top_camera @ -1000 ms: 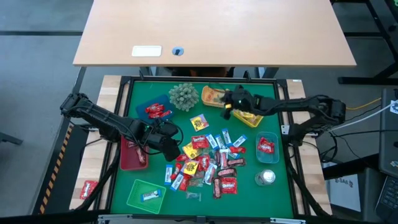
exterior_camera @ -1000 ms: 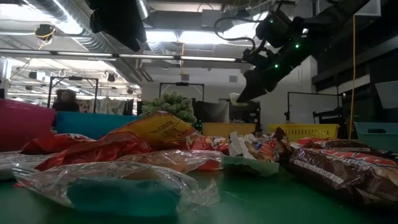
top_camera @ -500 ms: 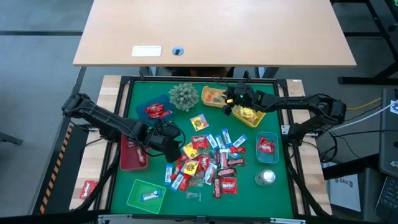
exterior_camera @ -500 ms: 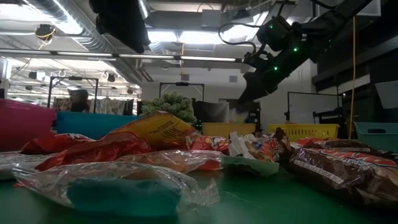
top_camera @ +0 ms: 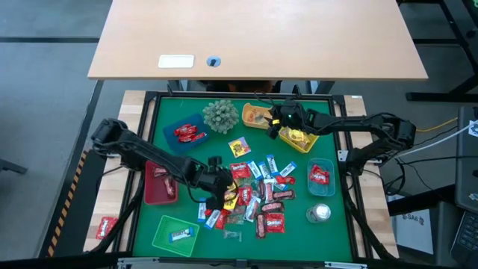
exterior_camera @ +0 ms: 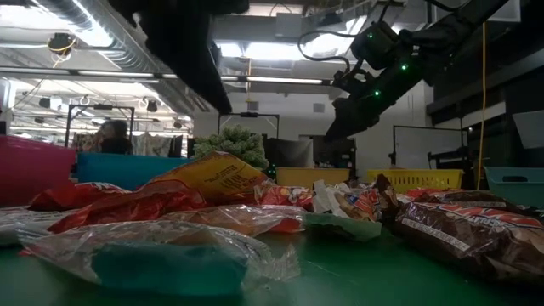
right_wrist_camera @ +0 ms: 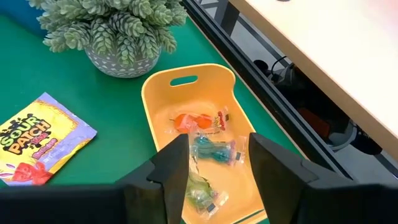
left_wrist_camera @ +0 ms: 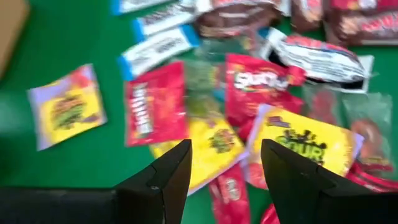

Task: Sort candy
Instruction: Put the yellow candy into the yellow bin

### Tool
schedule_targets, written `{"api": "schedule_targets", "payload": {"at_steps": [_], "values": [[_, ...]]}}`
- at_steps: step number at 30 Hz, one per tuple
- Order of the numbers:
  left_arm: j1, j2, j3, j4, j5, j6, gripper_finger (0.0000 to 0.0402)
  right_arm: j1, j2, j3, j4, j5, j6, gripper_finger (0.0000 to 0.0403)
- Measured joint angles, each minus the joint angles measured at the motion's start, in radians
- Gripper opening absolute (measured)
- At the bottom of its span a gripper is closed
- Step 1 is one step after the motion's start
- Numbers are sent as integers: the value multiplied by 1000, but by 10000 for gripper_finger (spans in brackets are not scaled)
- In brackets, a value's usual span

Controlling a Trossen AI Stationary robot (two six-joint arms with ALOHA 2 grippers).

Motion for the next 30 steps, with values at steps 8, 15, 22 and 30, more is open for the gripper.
{"api": "schedule_targets", "payload": {"at_steps": [8, 15, 22, 30], "values": [[-1, 85, 0, 37, 236, 7, 179, 0, 0, 0, -1, -2, 2, 167], [-42, 103, 0, 73, 337, -21, 179, 0, 0, 1, -18, -3, 2, 167], [-103, 116, 0, 84, 182, -20, 179, 0, 0, 1, -58, -6, 2, 168], [-156, 178, 0, 94, 60, -16, 179, 0, 0, 1, -56, -10, 2, 168]]}}
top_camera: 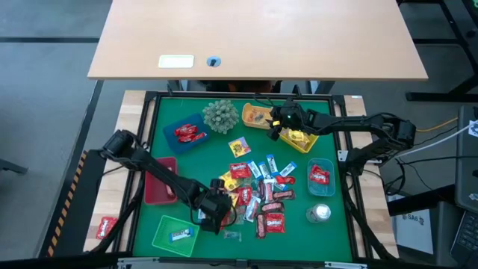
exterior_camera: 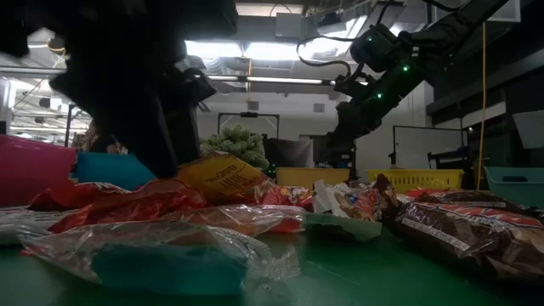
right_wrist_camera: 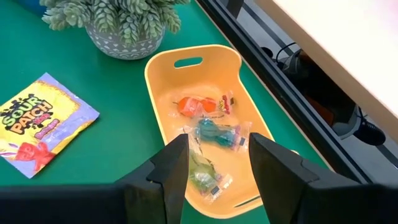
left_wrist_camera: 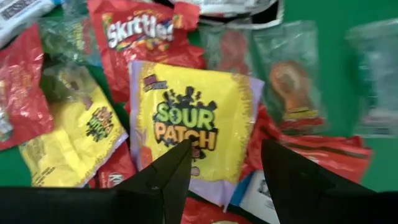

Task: Sort candy
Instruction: Put the yellow candy into the yellow bin

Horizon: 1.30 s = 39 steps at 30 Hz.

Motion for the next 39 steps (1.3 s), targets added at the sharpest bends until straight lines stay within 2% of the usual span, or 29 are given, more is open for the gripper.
{"api": "schedule_targets", "payload": {"at_steps": [4, 11, 23, 25, 30, 37, 39], "values": [[-6, 22, 0, 2, -66, -4, 179, 0, 0, 0, 3, 0, 0, 168], [2, 28, 0, 2, -72, -5, 162, 0, 0, 0, 4, -1, 0, 168], [23, 28, 0, 3, -72, -108, 15, 0, 0, 0, 4, -1, 0, 168], [32, 28, 0, 3, -72, -112, 5, 0, 0, 0, 4, -13, 0, 168], [58, 6, 0, 2, -71, -127, 1, 0, 0, 0, 4, -149, 0, 168], [103, -77, 0, 4, -73, -136, 0, 12, 0, 0, 9, -541, 1, 168], [120, -101, 0, 5, -73, -136, 0, 32, 0, 0, 10, -612, 1, 168]]}}
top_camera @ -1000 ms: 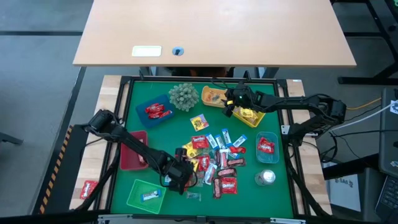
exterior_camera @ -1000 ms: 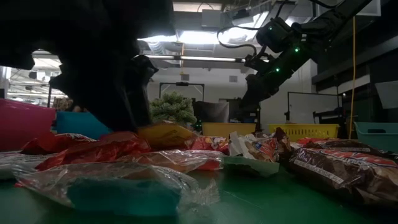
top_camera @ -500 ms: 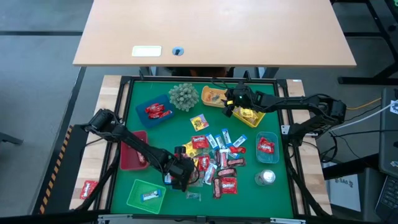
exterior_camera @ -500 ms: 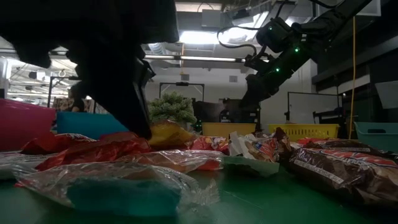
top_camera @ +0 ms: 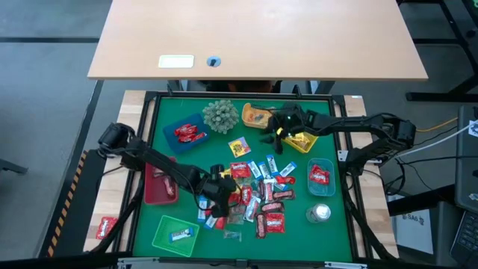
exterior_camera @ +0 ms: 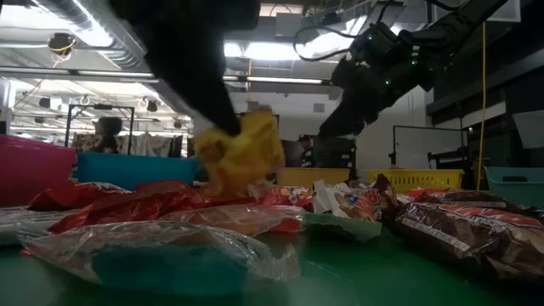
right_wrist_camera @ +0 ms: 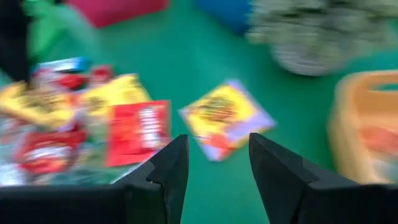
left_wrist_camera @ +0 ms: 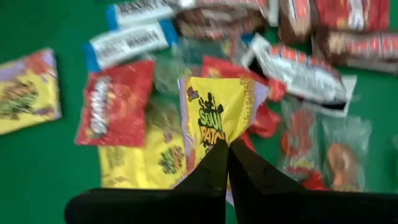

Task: Sort candy
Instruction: Put the yellow candy into the yellow bin

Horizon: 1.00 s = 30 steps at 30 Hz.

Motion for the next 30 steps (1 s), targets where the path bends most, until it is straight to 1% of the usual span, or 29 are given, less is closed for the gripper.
{"api": "schedule_targets", "payload": {"at_steps": [2, 4, 11, 13, 16, 19, 24, 30], "values": [[21, -14, 0, 7, -1, 0, 0, 36, 0, 0, 6, -41, 0, 168], [43, -19, 0, 8, 2, 0, 0, 79, 0, 0, 17, -60, 0, 168], [109, -19, 0, 51, 8, 1, 0, 228, 0, 0, 138, -63, -1, 168], [125, -19, 0, 89, 4, 1, 0, 260, 0, 0, 168, -57, -2, 168], [144, -19, 0, 140, 4, 14, 0, 298, 0, 0, 192, 4, -4, 168], [154, -19, 0, 168, 3, 35, 0, 320, 0, 0, 189, 55, -5, 168], [169, -19, 0, 215, 0, 36, 0, 324, 0, 0, 186, 54, -5, 168], [180, -19, 0, 224, 0, 36, 0, 322, 0, 0, 179, 37, -5, 168]]}}
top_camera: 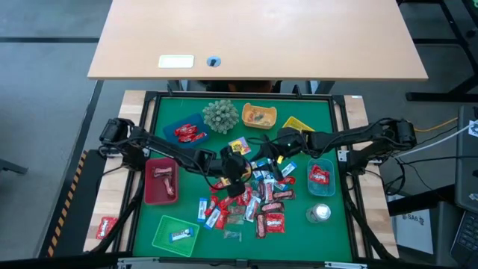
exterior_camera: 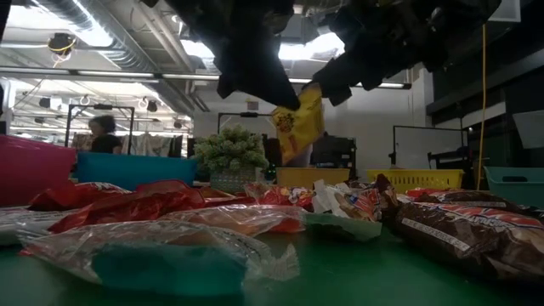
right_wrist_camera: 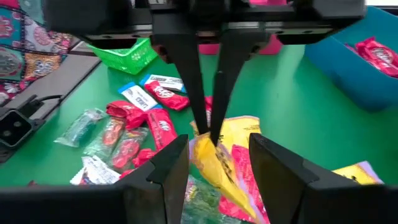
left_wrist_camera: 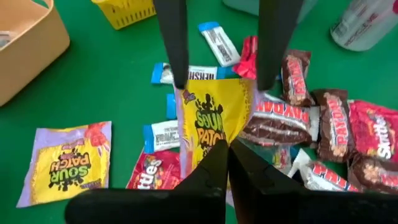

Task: Sort candy
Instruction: Put the yellow candy into the yellow bin

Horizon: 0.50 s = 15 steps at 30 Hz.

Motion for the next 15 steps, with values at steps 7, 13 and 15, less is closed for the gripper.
{"api": "schedule_targets", "payload": {"at_steps": [7, 13, 15], "values": [[14, 0, 0, 51, -4, 1, 0, 0, 0, 0, -9, -20, 0, 168], [38, 0, 0, 70, -5, 0, 0, 0, 0, 0, -30, -27, -23, 168], [43, 0, 0, 90, -3, 1, 0, 0, 0, 0, -42, -19, -24, 168]]}}
